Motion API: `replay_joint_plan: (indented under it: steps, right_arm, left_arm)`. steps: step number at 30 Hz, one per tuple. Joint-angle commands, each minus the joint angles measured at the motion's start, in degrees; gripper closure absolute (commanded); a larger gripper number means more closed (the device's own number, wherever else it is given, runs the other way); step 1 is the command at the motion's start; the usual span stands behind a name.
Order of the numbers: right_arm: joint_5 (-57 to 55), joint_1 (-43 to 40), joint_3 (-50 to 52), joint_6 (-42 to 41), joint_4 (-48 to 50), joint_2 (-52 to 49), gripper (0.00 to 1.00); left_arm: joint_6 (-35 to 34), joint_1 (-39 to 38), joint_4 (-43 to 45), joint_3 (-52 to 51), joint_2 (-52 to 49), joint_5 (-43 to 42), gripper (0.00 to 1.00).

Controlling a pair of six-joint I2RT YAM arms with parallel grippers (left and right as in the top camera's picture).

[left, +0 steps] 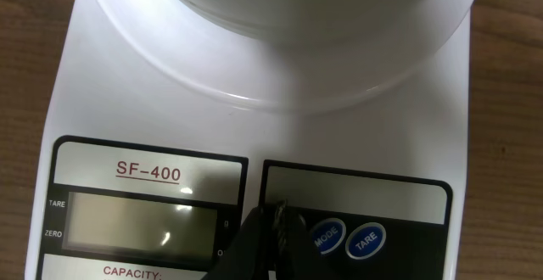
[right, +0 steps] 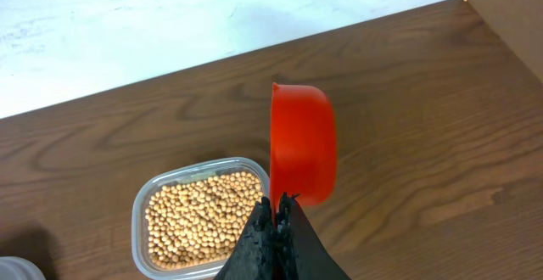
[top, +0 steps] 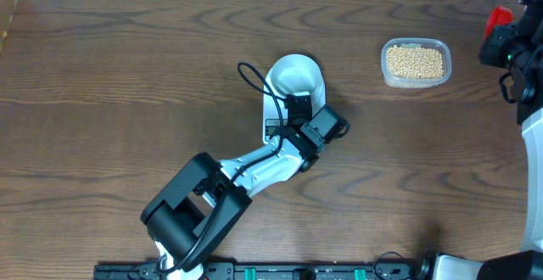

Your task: Scoop item into bowl and weigh 50g on scale

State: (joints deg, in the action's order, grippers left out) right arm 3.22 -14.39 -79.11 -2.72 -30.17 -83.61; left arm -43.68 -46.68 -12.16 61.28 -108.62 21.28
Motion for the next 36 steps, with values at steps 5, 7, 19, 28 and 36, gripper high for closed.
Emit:
replay_joint_plan:
  steps: [5,7,19,28,36]
  right_arm:
    - [0.4,-0.2,-0.7,0.7,0.2,0.0,0.99]
    - [0.4,-0.2,-0.7,0.7,0.2,0.0,0.99]
    - [0.3,-0.2,-0.7,0.7,0.2,0.0,0.99]
    - [0.3,-0.2,-0.7,0.7,0.7,0.0,0.99]
    - [0.3,-0.2,-0.7,0.7,0.8,0.0,0.99]
  left_arm:
    - [0.3,0.3,-0.6,-1.0,-2.7,0.4,0.93]
    - [0.3,0.3,-0.6,-1.0,-2.8,0.2,0.93]
    - [1.6,0.0,-0.4,-1.0,-3.0,-1.7,0.93]
    - [1.6,-0.1,-0.5,-1.0,-3.0,-2.2,0.93]
    - [1.6,-0.1,-1.0,-0.7,-2.9,-2.6,0.93]
